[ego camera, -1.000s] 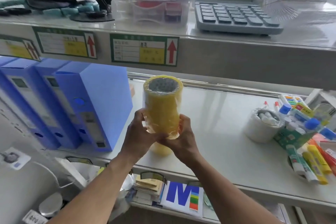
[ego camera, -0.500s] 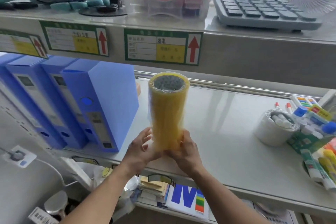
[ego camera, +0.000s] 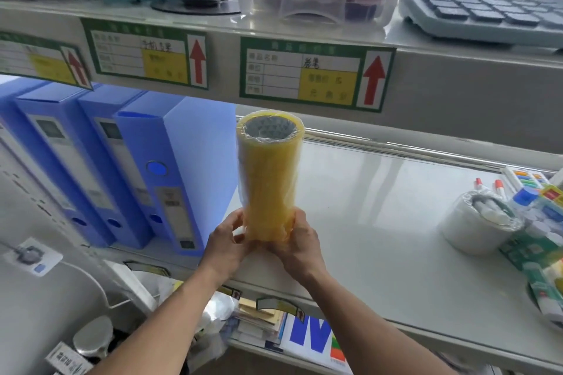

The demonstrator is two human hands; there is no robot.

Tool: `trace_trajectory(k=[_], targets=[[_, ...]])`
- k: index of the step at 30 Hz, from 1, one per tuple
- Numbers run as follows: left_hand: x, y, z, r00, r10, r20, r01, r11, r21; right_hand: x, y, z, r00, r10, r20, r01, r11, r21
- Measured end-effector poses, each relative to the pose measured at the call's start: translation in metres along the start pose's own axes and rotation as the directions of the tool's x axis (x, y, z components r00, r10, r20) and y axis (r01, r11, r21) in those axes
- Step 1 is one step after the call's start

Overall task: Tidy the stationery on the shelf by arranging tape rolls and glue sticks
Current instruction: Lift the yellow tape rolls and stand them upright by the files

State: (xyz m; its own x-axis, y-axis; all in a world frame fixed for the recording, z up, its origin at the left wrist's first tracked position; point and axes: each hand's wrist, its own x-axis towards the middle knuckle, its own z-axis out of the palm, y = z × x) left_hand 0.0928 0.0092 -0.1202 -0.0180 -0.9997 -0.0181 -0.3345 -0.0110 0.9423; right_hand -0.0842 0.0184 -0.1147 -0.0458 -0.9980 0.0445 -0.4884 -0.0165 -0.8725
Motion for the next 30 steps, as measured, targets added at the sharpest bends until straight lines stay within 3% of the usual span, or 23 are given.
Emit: trace_trajectory(k=[5, 10, 13, 16, 20, 30], targets=[[0.003, -0.001, -0.006, 1.0, 0.011, -0.005, -0.012, 1.0, -0.017, 0.0, -0.003, 0.007, 1.0, -0.013, -0.002, 0.013, 1.0, 0.012], [-0.005, 0.021, -0.012, 0.997, 0.057, 0.058, -0.055, 0.998, -0.034, 0.004, -0.016, -0.019, 0.984, -0.095, 0.153, 0.092, 0.995, 0.025], [-0.003, 0.066, -0.023, 0.971, 0.233, 0.048, -0.223, 0.962, -0.16, 0.009, -0.043, -0.045, 0.986, -0.143, 0.088, 0.136, 0.988, 0.071], [0.003, 0.114, -0.032, 0.947, 0.321, -0.027, -0.319, 0.921, -0.225, 0.015, -0.08, -0.058, 0.961, -0.275, 0.041, 0.266, 0.952, 0.149], [0.009, 0.141, -0.029, 0.935, 0.35, -0.063, -0.353, 0.897, -0.266, 0.019, -0.108, -0.055, 0.925, -0.379, -0.005, 0.377, 0.918, 0.119], [0.007, 0.144, -0.026, 0.936, 0.342, -0.081, -0.35, 0.892, -0.285, 0.016, -0.109, -0.049, 0.943, -0.33, -0.034, 0.331, 0.927, 0.177]])
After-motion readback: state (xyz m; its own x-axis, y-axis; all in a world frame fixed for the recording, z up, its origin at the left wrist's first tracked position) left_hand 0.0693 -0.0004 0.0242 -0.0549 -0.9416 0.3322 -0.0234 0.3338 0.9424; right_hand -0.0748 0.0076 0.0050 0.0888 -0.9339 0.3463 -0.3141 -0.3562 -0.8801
